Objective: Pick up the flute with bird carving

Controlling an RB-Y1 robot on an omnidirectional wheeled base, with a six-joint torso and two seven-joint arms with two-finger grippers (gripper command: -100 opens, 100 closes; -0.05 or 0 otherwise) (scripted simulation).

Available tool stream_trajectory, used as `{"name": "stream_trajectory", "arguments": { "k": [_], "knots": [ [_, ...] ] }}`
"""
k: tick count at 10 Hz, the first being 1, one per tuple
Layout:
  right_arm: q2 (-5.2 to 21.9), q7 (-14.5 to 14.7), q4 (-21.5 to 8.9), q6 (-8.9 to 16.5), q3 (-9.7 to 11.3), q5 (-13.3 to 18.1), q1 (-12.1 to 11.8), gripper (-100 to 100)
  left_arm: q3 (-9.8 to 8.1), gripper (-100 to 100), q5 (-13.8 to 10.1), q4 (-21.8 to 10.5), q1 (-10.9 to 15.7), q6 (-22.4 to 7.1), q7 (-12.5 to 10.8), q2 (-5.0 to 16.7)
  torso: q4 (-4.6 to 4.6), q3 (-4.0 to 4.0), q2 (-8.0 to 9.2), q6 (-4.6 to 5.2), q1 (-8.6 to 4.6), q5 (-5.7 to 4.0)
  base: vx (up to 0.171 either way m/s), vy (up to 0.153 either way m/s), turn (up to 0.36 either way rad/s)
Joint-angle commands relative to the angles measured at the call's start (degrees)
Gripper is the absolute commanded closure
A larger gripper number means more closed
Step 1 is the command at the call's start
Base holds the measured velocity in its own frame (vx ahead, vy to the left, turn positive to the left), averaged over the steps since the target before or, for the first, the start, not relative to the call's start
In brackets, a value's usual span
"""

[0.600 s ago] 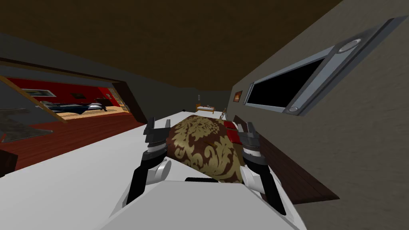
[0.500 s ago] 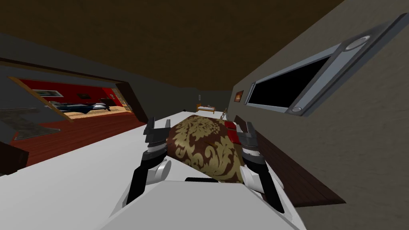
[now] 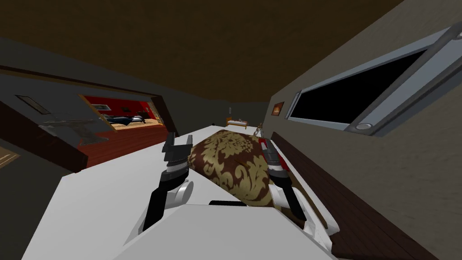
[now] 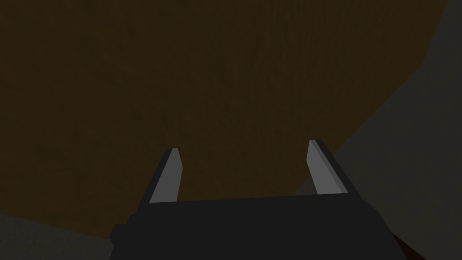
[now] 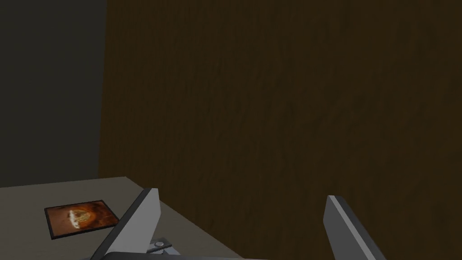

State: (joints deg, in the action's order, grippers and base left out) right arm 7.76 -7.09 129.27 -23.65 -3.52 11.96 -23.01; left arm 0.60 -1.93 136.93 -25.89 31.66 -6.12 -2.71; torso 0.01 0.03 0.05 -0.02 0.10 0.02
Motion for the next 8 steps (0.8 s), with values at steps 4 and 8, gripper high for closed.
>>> {"name": "stream_trajectory", "arguments": {
  "k": [4, 8],
  "knots": [
    [2.48, 1.71, -6.64, 3.23, 0.51, 3.97, 2.78, -100, 0.00, 0, 0.00, 0.00, 0.00, 0.00, 0.00, 0.00, -0.01, -0.02, -0.04, -0.02, 0.00, 0.00, -0.009, 0.020, 0.145],
    [4.54, 3.10, -12.64, 6.06, 0.96, 7.31, 4.82, -100, 0.00, 0, 0.00, 0.00, 0.00, 0.00, 0.00, 0.00, -0.01, -0.02, -0.04, 0.00, -0.03, 0.00, -0.004, 0.017, 0.151]
  ]
}}
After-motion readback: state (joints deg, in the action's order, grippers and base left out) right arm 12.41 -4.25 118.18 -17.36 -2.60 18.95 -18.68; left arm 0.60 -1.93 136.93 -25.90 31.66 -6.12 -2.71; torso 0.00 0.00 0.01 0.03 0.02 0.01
